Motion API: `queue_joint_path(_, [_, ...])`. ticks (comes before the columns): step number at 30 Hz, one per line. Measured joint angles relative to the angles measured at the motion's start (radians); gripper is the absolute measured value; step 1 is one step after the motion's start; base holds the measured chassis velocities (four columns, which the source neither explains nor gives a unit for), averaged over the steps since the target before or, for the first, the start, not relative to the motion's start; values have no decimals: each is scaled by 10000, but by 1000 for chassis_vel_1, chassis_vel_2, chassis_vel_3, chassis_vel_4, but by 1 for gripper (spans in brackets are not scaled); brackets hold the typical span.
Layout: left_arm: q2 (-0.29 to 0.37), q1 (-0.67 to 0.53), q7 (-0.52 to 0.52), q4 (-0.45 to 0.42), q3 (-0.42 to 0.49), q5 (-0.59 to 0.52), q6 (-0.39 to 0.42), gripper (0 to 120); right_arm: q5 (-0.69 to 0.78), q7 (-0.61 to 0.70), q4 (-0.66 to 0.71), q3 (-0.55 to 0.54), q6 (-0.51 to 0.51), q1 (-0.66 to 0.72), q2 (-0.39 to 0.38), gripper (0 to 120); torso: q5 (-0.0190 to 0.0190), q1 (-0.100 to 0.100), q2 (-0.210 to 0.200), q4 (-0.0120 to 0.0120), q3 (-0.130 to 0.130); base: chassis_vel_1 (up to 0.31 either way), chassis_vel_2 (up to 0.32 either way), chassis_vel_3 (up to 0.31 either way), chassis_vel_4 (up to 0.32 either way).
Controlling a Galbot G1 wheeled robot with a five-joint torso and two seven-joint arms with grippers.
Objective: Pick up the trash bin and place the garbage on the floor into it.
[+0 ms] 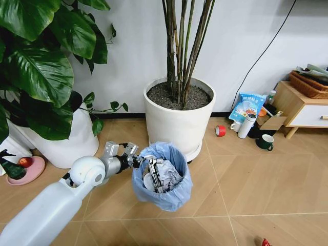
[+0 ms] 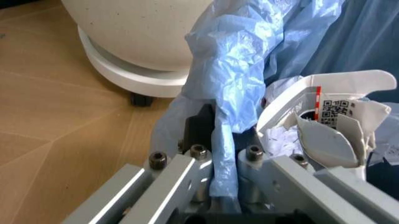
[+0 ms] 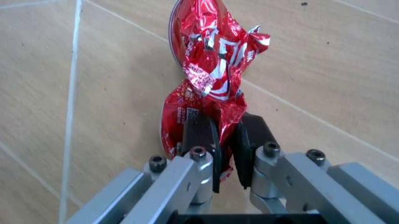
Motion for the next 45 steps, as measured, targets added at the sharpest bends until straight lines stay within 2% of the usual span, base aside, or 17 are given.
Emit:
queue_joint_path(7, [24, 52, -4, -98, -10, -2, 0, 0, -3, 24, 466, 211, 6, -120, -15, 5, 1, 0, 0, 0, 0, 0, 0, 0, 0])
queue_joint_path(16, [21, 133, -54, -241, -12, 3, 0, 0, -108, 163, 2527, 895, -182, -320, -394, 5, -1, 0, 0, 1, 0, 0, 0, 0, 0])
queue_joint_path(23, [86, 312, -105, -380, -62, 3, 0, 0, -709, 258, 3360, 963, -153, -137, -803, 5, -1, 0, 0, 1, 0, 0, 0, 0, 0])
queue_joint_path(33, [131, 521, -140, -511, -117, 25, 0, 0, -1791, 291, 4569, 613, -60, 544, -1537, 5, 1, 0, -1, 0, 1, 0, 0, 0, 0])
queue_joint_path(45, [45, 545, -136, -411, -125, 80, 0, 0, -1550, 815, 5985, -83, -496, 1436, -2567, 5, 0, 0, -1, -1, 1, 0, 0, 0, 0])
